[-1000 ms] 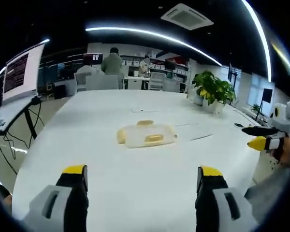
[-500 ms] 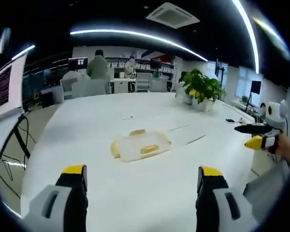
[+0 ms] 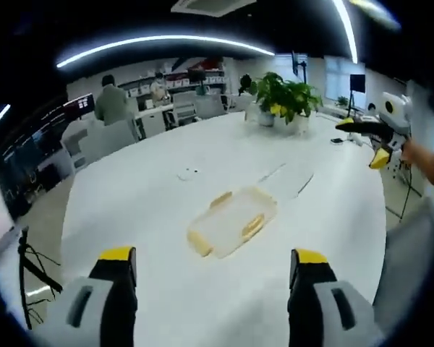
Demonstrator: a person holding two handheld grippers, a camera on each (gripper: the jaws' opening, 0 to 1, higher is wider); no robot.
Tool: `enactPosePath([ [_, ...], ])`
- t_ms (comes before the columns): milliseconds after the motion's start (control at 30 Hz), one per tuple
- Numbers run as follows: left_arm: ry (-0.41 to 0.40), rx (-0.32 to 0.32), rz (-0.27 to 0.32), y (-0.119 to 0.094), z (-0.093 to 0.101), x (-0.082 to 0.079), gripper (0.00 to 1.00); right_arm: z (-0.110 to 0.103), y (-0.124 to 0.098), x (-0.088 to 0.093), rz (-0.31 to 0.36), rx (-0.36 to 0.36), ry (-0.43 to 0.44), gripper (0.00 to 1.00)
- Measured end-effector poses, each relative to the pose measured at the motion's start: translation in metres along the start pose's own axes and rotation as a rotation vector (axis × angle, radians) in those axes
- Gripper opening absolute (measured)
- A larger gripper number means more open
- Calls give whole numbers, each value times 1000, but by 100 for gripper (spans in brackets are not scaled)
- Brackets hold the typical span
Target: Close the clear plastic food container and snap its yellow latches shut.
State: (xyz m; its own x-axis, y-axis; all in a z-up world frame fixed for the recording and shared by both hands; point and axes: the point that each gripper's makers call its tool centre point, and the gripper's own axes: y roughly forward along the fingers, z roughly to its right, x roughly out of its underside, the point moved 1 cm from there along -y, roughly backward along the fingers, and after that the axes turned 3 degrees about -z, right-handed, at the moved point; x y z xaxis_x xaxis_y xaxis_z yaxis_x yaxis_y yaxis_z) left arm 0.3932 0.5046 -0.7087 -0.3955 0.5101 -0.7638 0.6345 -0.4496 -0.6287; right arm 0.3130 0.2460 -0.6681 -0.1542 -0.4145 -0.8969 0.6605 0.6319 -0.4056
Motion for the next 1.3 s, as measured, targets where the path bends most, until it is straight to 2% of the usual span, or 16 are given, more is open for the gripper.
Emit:
enactPosePath([
  [67,74,-6,-16,7,-6,-2,87,5,8,-3,-12,10,-41,75],
  [100,87,37,-44,14,-5,1,85,-11,15,-9,15,-110,-87,72],
  [133,85,68,-72,17,-4,4,83,-16,17,-10,5,-157,-97,67],
  [167,74,93,-116,19,-5,9,80,-12,20,-12,-7,-136,-81,59],
  [233,51,89,-168,22,-9,13,81,-7,29,-5,-87,-162,-130,47],
  [300,118,120,-173,27,-6,10,83,-6,40,17,-255,-210,-134,49],
  [333,157,126,-180,30,-6,10,82,1,50,24,-298,-220,-180,50],
  [400,228,143,-196,37,-7,9,76,3,63,28,-306,-267,-289,48],
  [467,296,171,-225,43,-8,11,73,2,73,35,-355,-336,-284,46],
  [600,370,239,-256,62,-8,12,79,15,97,35,-382,-365,-377,39],
  [733,429,304,-291,84,-10,14,77,21,121,40,-400,-437,-371,43],
  [767,448,344,-303,89,-8,15,76,24,126,45,-425,-448,-369,45],
  [900,488,389,-372,113,-15,24,75,47,149,66,-524,-446,-464,42],
  [1067,523,437,-391,135,-11,28,71,41,172,83,-564,-546,-382,51],
  [1167,517,480,-398,144,-4,31,69,50,182,95,-629,-538,-455,49],
  [1300,530,511,-446,151,0,46,69,48,191,109,-683,-536,-458,50],
])
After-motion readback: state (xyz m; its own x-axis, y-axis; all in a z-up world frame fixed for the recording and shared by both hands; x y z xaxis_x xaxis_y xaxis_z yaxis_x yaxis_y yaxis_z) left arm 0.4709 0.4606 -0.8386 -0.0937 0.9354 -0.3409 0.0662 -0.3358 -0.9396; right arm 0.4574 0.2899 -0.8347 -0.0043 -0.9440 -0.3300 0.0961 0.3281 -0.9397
